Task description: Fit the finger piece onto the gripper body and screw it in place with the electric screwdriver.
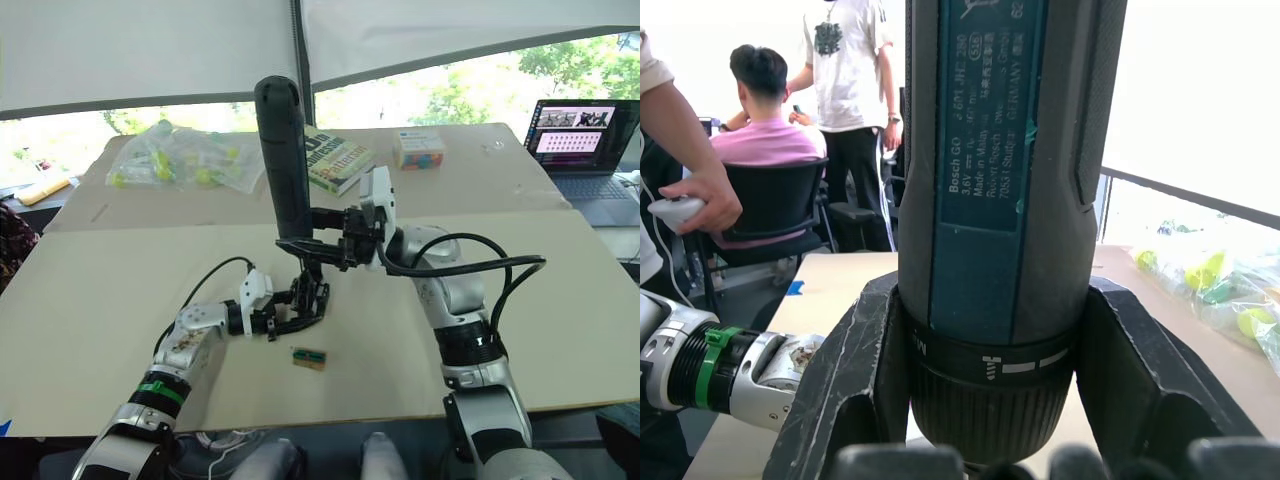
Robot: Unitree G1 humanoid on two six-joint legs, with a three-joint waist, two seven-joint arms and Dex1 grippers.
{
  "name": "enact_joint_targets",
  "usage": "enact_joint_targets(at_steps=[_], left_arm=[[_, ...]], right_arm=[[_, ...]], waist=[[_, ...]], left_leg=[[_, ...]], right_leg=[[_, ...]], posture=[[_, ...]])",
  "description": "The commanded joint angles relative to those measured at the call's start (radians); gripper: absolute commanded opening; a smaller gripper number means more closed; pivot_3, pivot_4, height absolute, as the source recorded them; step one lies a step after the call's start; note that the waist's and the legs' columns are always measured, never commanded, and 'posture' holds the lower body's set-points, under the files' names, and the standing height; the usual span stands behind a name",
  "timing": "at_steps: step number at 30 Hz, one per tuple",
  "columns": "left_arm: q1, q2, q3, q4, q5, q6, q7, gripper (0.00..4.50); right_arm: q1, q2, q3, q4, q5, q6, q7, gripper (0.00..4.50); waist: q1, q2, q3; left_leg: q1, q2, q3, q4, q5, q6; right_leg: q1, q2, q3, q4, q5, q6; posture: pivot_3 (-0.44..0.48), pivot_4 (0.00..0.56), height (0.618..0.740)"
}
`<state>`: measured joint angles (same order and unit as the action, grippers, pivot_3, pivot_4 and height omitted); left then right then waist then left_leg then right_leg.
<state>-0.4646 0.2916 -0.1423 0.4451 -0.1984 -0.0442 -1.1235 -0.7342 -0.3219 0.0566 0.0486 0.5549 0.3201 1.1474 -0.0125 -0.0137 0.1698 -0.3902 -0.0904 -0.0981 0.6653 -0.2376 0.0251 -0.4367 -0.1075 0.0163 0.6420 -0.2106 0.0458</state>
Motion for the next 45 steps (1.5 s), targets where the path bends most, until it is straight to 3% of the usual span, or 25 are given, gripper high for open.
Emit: enact_joint_targets(at_steps=[1,45], left_arm=[[0.035,-0.011,-0.031,0.011,0.007,0.016,-0.01,2.32],[0.044,-0.023,-0.03,0.008,0.007,0.018,0.002,2.32]], right_arm=[[-0.042,0.005,-0.037,-0.05,0.057,0.02,-0.003,1.92],[-0.022,0.004,0.004,-0.046,0.035,0.062,-0.004,1.92]], waist=[[0.0,0.0,0.0],[0.0,0.0,0.0]], left_leg=[[0.0,0.0,0.0,0.0,0.0,0.0],[0.0,0.0,0.0,0.0,0.0,0.0]], right_leg=[[0.0,0.0,0.0,0.0,0.0,0.0],[0.0,0.0,0.0,0.0,0.0,0.0]], posture=[[0.0,0.15,0.74],[0.0,0.15,0.74]])
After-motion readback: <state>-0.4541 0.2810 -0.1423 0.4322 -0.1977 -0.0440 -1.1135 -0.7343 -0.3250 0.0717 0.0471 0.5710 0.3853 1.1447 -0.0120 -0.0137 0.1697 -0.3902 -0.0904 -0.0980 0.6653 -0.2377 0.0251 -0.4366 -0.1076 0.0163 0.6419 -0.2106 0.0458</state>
